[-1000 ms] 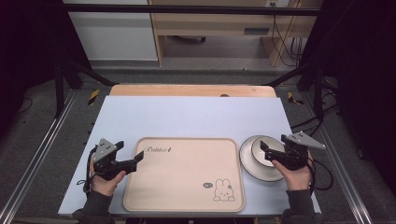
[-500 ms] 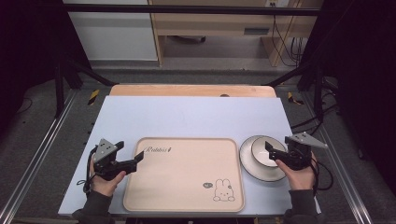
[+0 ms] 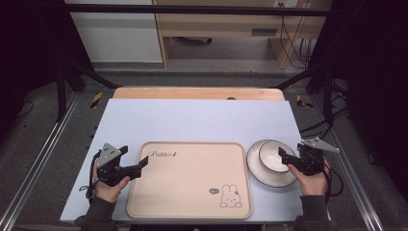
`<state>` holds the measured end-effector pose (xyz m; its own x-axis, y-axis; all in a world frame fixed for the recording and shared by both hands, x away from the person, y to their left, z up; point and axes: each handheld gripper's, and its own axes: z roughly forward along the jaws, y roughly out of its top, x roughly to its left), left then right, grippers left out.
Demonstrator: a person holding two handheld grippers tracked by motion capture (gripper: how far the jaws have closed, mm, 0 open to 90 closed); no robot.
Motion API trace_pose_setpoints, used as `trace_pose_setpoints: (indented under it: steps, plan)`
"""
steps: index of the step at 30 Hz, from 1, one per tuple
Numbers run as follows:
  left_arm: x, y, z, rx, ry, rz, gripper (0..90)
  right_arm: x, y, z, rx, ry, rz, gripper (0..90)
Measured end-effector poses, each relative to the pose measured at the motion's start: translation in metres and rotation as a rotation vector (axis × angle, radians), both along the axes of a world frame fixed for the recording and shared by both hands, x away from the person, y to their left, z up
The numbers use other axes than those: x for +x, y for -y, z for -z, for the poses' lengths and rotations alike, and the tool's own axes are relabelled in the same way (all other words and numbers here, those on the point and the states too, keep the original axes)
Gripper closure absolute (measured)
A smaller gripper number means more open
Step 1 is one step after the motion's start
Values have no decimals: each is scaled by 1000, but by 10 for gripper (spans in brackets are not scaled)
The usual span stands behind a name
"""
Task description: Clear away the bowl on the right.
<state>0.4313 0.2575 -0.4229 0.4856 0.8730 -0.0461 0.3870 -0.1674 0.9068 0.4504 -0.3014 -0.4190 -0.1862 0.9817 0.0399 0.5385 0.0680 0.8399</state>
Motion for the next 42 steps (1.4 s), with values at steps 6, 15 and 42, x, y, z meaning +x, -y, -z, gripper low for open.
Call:
trace_pose_setpoints:
  steps: [6, 15, 42]
  plan:
    - [0, 1, 0, -4, 1, -2, 127, 2, 4, 5, 3, -34, 17, 303]
    - [0, 1, 1, -3, -1, 0, 127, 5, 4, 11, -9, -69, 10, 336]
    - [0, 2, 1, 3, -4, 4, 130, 9, 12, 21, 15, -188, 37, 534]
